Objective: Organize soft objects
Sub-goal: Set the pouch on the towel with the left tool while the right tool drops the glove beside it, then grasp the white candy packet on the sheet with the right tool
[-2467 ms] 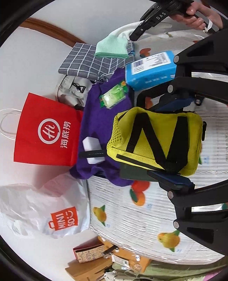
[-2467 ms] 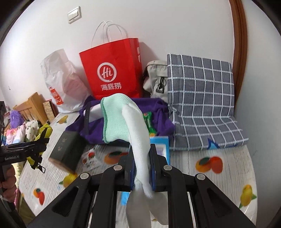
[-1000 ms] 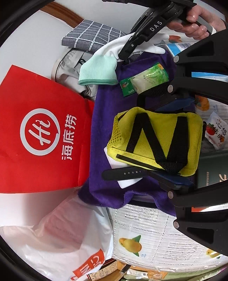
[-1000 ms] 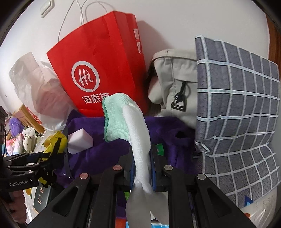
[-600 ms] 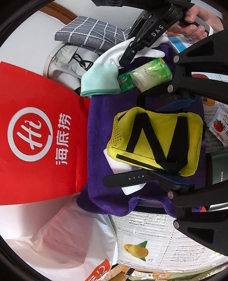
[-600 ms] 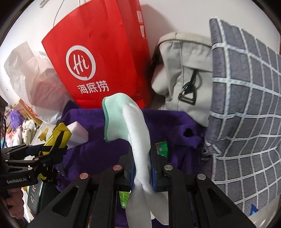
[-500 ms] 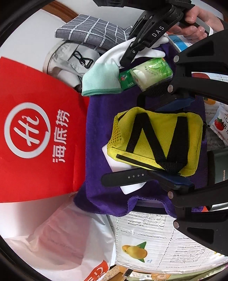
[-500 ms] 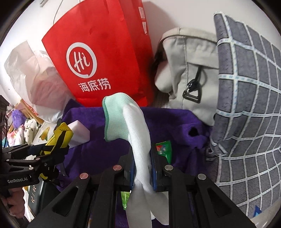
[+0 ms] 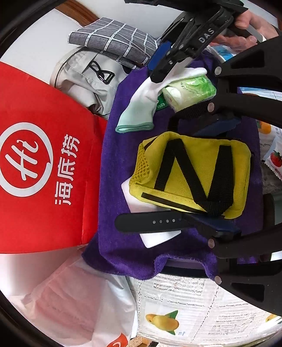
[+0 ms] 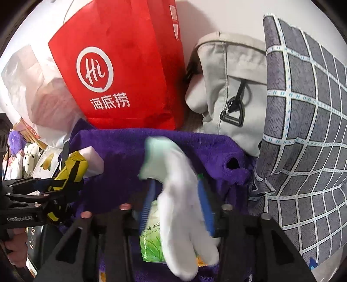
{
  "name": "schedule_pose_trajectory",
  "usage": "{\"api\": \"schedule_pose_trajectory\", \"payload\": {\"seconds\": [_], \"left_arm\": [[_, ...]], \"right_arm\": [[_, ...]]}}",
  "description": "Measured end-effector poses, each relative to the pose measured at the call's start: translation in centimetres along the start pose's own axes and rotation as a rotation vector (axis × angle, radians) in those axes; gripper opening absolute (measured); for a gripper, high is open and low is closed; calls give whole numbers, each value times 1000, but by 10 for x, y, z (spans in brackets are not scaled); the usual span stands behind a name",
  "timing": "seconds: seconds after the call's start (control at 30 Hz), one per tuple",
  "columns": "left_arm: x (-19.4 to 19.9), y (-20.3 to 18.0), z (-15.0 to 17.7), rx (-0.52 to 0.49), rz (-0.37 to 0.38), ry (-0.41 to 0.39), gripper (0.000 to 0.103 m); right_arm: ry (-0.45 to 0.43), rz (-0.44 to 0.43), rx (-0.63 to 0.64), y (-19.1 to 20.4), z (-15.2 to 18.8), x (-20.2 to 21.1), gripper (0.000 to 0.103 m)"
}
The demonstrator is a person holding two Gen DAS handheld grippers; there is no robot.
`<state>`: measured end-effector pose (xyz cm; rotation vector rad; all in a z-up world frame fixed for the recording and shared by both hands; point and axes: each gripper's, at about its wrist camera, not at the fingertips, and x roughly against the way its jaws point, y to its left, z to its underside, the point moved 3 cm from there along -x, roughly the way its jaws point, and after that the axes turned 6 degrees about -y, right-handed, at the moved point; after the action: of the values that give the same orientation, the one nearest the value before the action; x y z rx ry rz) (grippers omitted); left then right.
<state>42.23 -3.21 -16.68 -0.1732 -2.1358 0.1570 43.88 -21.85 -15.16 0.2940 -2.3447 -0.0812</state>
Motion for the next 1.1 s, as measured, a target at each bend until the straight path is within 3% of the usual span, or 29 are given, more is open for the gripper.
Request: {"api": "schedule_pose_trajectory", "payload": {"seconds": [0.27, 0.63, 0.83, 1.1], "left_arm": [[-3, -3, 0, 27, 15, 8, 72], [29, -9, 0, 10, 13, -37, 78], [62, 15, 18, 26, -54, -60, 78], [118, 65, 65, 74, -117, -81, 78]], "right_arm": [[-18, -11, -8, 1, -4, 11, 61], [-71, -30, -34, 6, -2, 43, 63], [-50, -65, 16, 25, 20, 69, 63], [26, -145, 137, 96, 87, 95, 62]]}}
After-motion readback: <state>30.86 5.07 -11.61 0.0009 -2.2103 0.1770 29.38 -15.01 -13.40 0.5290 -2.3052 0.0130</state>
